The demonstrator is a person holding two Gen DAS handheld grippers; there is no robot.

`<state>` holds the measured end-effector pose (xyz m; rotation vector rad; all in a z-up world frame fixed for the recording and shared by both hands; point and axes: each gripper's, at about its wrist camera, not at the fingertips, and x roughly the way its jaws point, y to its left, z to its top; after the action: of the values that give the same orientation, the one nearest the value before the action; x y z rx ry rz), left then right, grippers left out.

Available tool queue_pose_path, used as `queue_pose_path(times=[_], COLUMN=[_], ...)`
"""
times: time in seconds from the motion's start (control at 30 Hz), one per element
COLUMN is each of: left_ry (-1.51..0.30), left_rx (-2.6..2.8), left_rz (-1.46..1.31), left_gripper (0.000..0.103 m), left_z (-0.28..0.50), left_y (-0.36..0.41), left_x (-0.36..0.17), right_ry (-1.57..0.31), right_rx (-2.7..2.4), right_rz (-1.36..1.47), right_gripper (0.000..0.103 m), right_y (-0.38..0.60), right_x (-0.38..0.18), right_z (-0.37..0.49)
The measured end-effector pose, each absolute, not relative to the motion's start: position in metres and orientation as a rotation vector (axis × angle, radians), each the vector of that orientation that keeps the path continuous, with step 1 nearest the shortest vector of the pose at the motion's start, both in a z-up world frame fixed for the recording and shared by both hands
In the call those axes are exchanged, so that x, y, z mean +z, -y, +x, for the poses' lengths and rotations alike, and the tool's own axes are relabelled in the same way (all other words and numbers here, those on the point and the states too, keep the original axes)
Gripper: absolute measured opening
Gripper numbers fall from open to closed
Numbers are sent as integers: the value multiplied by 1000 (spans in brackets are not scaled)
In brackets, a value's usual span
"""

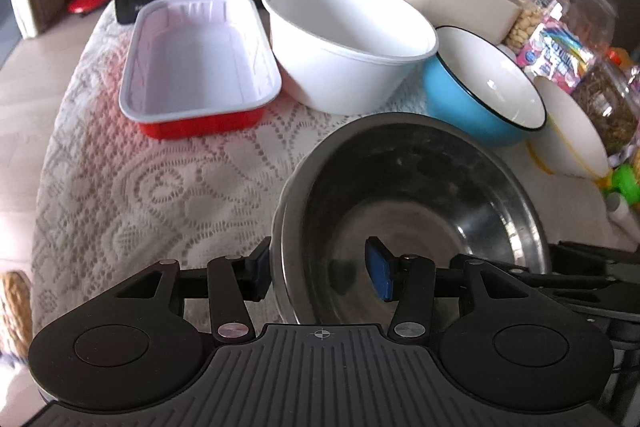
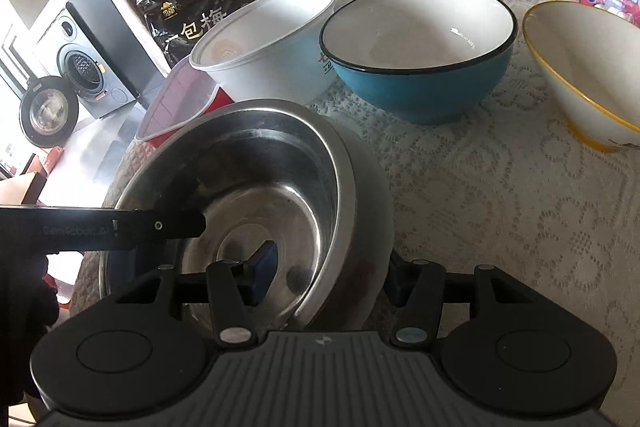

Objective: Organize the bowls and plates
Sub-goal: 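Lower the steel bowl onto the white floral plate and open the right gripper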

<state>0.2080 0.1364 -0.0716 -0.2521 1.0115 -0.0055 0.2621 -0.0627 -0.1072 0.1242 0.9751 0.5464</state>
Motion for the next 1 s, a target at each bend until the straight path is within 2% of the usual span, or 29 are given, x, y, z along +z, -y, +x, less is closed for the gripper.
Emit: queue_pose_path(times=[0.67, 0.77, 0.83, 1.0], left_ry=[-975, -969, -955, -831], left_rx=[-64, -70, -49, 38], left_rz=[-277, -291, -264, -170], left_gripper=[52, 48, 40, 40], left_z=[203, 202, 200, 184], left_y=[-137, -141, -141, -133], left_x=[-73, -74, -72, -38], right_ry=[-949, -942, -910, -816], right_rx=[463, 473, 472, 483], right_rz=[-45, -71, -111, -147], right_gripper=[55, 55, 55, 56], right_y=[47, 46, 46, 65], right_x=[-106, -105, -100, -80], right_z=[273, 275, 272, 263])
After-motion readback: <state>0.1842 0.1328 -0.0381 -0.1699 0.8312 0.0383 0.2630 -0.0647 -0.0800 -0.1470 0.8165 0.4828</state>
